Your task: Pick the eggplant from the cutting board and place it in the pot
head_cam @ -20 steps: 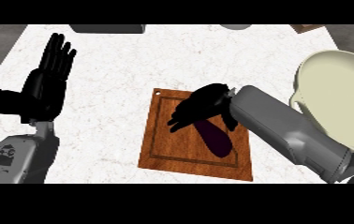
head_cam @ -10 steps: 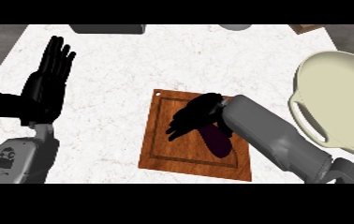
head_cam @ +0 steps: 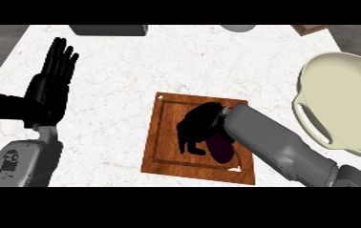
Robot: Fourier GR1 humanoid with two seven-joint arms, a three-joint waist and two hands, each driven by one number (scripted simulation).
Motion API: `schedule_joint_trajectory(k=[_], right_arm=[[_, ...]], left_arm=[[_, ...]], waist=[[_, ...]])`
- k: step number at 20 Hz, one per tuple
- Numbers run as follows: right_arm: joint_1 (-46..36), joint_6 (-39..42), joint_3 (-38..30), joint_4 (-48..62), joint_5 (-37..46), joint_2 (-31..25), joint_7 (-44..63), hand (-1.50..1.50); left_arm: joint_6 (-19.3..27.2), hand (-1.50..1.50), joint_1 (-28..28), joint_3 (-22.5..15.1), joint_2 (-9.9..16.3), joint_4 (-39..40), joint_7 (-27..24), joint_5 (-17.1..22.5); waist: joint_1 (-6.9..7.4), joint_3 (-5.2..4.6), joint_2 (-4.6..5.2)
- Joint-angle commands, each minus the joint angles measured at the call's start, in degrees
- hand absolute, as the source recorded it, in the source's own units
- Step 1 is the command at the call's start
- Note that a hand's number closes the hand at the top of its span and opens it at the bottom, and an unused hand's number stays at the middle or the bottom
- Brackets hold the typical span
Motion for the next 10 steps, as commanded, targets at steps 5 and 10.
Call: schedule_joint_trajectory(k=[5,10], right_arm=[[7.34,-3.55,-0.31,-0.59,1.70,-0.70,-6.31,1.50],[1.84,-3.13,-16.71,3.53,-4.27,0.19,17.61,1.50]], left_arm=[[1.18,0.00,-0.53,-0.46,-0.80,-3.14,2.44,-1.04],[0.79,0.00,-0.99,0.83,-0.81,0.17,0.47,-0.88]], waist=[[0.14,0.31,0.76],[-1.27,0.34,0.87]])
